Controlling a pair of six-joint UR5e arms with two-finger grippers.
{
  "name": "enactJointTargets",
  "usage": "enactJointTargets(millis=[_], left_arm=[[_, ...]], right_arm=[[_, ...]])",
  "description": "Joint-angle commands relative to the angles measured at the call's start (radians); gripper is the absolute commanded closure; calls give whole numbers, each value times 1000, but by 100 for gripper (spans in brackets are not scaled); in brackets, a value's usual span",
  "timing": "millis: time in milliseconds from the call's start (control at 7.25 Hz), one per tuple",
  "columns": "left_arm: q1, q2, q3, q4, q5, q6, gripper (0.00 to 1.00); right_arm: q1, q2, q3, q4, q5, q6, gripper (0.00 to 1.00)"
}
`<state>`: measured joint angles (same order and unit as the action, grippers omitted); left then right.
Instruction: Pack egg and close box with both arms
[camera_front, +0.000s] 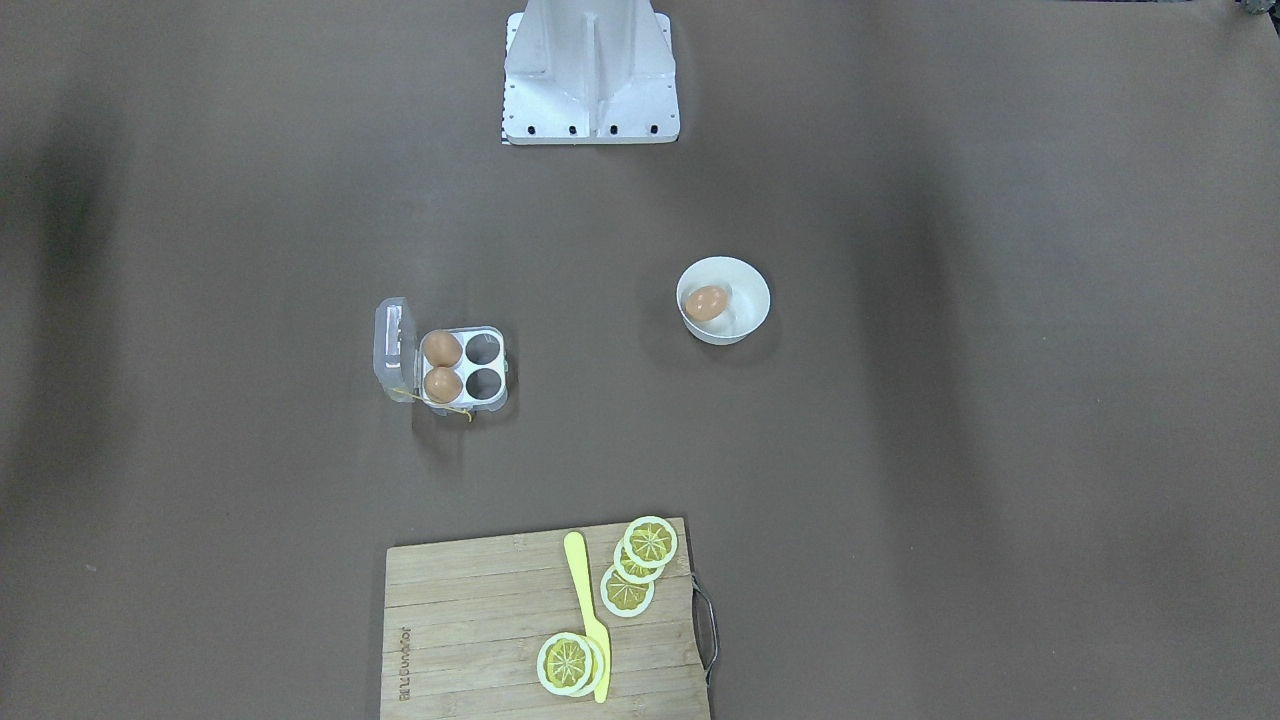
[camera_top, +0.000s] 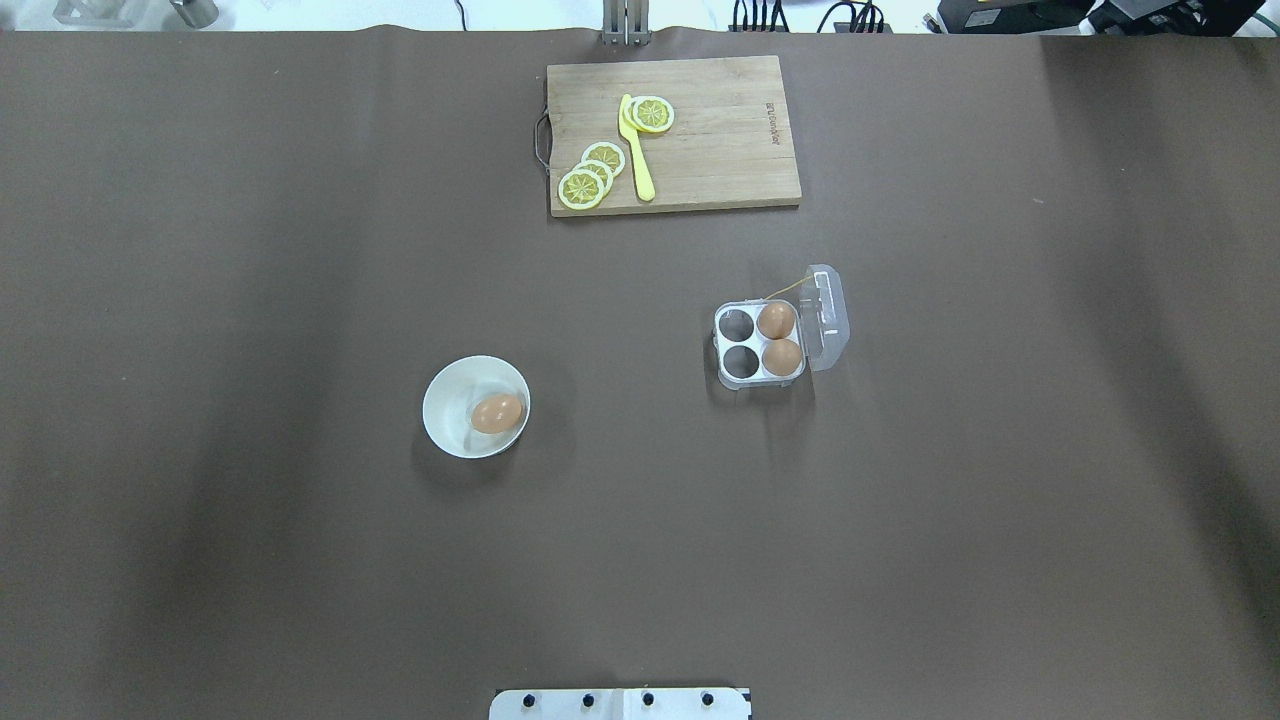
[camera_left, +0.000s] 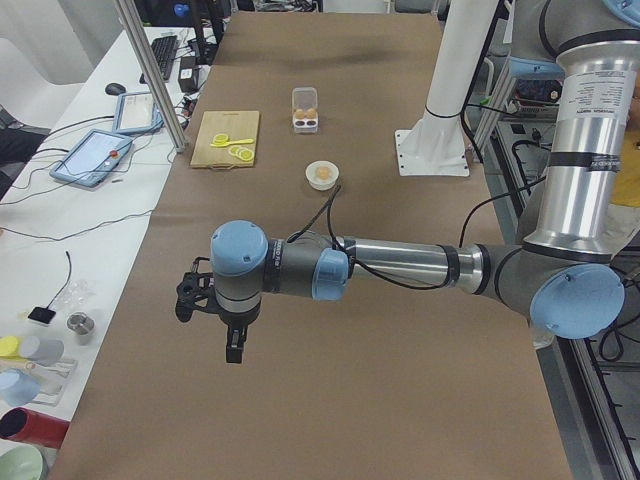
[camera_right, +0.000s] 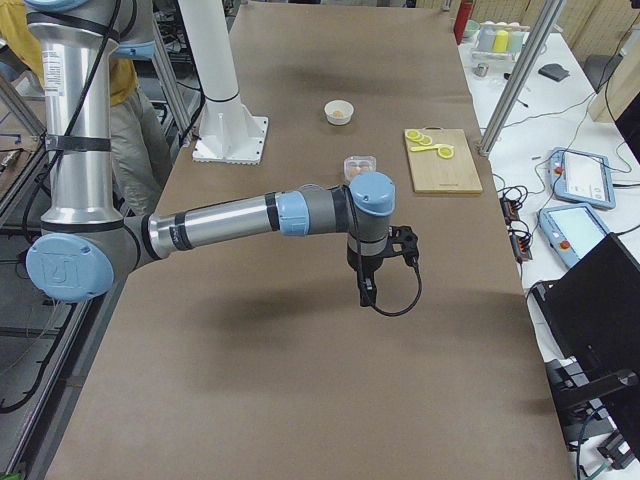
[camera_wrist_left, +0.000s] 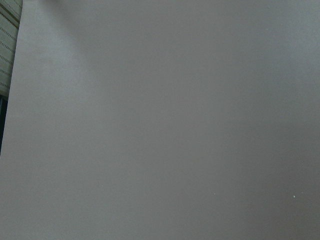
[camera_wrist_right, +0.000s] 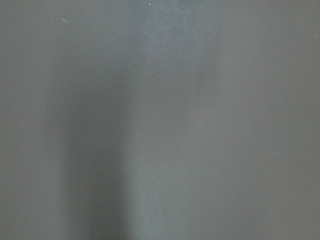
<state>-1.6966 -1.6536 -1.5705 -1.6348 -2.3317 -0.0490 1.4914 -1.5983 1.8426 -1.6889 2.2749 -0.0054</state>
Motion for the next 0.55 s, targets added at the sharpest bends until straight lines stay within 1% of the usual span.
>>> enactJointTargets(millis=[0,138,276,414], left_arm=[[2,6,0,-25,0,8,2],[2,29,3,-61,0,11,2],[3,38,4,-126,0,9,2],[3,41,4,-140,2,9,2]], right_arm=[[0,1,-2,0,0,1,0],[0,0,0,0,1,1,0],[-2,1,-2,0,0,1,0],[-2,1,-2,0,0,1,0]])
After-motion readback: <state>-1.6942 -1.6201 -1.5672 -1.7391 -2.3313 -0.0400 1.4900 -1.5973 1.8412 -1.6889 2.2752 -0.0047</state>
